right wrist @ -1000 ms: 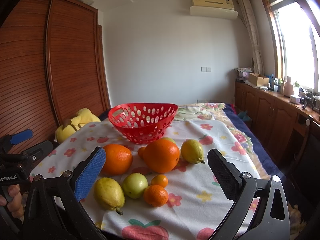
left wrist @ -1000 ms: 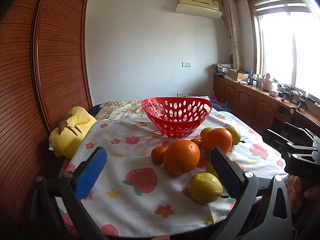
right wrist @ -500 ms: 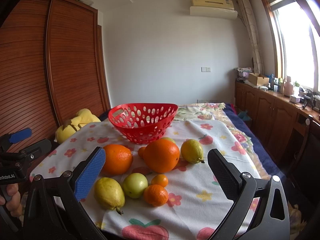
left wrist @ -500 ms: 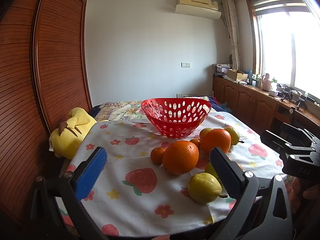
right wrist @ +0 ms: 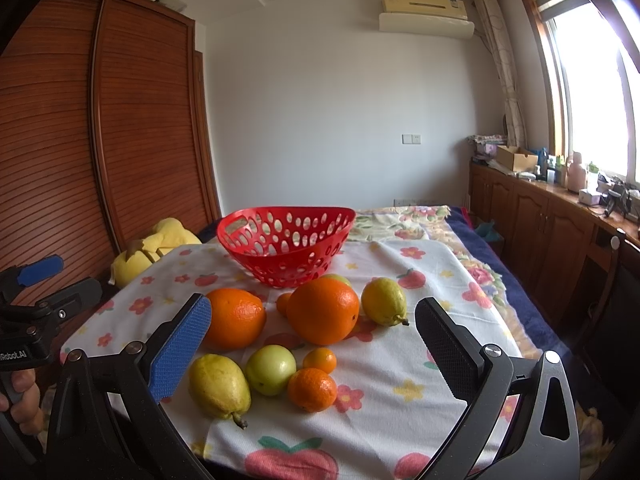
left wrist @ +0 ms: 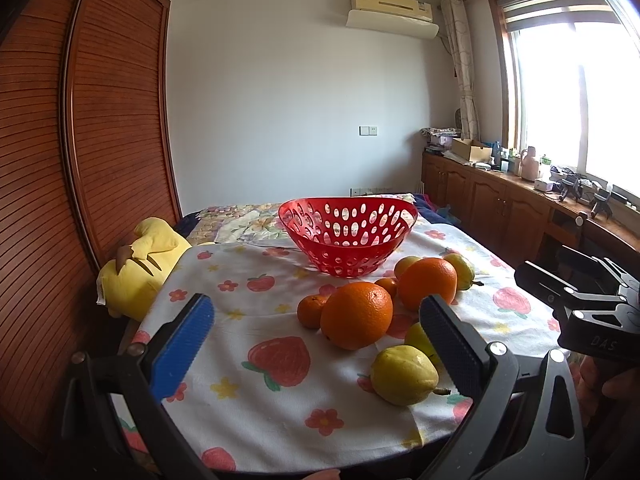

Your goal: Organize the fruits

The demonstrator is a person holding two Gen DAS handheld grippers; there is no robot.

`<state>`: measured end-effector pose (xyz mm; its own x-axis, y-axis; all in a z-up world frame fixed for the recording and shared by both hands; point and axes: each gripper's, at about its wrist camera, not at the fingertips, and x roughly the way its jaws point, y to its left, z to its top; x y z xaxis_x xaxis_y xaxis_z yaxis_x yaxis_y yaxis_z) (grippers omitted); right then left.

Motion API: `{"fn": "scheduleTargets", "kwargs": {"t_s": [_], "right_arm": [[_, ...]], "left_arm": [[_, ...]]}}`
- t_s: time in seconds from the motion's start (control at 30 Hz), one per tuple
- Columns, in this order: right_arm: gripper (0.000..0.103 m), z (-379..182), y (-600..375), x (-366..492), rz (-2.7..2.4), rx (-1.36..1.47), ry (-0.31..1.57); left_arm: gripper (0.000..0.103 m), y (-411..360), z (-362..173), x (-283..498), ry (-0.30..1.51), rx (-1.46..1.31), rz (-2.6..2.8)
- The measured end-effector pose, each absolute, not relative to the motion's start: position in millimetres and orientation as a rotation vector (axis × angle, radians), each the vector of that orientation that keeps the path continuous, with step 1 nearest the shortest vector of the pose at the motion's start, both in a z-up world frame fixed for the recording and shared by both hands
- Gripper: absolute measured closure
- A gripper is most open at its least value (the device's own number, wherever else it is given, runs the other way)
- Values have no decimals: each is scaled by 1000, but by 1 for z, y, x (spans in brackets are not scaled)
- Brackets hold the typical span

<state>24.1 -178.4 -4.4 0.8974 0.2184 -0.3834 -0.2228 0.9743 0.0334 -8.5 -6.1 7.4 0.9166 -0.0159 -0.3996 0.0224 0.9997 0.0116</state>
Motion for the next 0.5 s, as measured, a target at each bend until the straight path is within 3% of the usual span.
{"fn": "scheduleTargets", "kwargs": {"t_s": [0.5], "right_arm": [[0, -10, -180, 22, 228, -9, 415]], "left_arm": [[0, -7, -2, -5, 443, 4, -39]]}}
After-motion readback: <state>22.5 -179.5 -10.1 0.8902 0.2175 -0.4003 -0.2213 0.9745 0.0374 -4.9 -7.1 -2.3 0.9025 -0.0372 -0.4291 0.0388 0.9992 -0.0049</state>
